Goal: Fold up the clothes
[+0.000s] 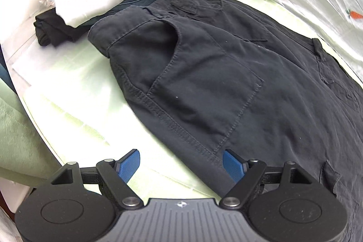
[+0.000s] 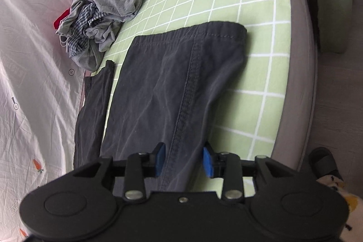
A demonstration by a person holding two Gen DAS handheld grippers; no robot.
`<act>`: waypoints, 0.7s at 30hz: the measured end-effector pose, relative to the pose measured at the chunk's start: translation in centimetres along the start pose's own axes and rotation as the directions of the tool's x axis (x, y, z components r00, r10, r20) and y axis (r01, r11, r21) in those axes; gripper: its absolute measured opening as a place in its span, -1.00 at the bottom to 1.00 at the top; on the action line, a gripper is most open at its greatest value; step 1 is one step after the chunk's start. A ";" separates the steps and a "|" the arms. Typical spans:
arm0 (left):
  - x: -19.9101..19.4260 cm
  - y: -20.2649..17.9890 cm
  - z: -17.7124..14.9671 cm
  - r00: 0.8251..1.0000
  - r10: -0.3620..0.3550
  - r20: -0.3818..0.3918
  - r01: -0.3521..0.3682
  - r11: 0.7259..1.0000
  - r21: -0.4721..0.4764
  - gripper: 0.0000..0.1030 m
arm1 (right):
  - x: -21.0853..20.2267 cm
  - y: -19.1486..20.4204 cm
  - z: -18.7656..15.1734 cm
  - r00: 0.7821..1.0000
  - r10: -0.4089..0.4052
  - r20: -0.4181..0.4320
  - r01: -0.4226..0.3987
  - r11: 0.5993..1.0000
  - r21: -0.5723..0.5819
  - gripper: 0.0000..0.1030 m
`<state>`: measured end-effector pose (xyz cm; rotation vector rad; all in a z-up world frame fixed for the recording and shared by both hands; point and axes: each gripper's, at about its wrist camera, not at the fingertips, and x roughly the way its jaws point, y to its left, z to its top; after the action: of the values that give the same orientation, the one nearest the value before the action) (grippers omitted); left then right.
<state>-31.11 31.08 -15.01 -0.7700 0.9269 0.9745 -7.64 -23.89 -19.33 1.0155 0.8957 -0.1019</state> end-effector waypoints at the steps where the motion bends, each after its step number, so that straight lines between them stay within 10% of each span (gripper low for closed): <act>1: 0.1 0.6 0.3 1.000 -0.013 0.002 0.013 1.000 -0.029 0.57 | 0.2 0.0 -0.2 1.000 0.017 -0.009 -0.016 1.000 0.023 -0.22; 8: 0.7 4.0 3.0 0.996 -0.069 0.055 0.079 0.975 -0.208 0.66 | 1.0 0.0 -3.0 0.990 0.137 -0.018 -0.133 0.978 0.164 0.09; 13: 2.2 5.3 5.0 0.996 -0.060 0.067 0.074 0.969 -0.237 0.66 | 1.6 1.5 -3.1 0.987 0.160 0.018 -0.161 0.971 0.178 0.84; 21: 4.2 7.1 7.8 0.989 -0.119 0.086 0.141 0.934 -0.328 0.67 | 2.7 3.9 -2.5 0.989 0.102 0.105 -0.117 0.983 0.144 0.99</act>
<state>-34.28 41.93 -16.54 -1.0664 0.6514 1.0458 -5.59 -18.91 -19.06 1.1878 0.7498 -0.1260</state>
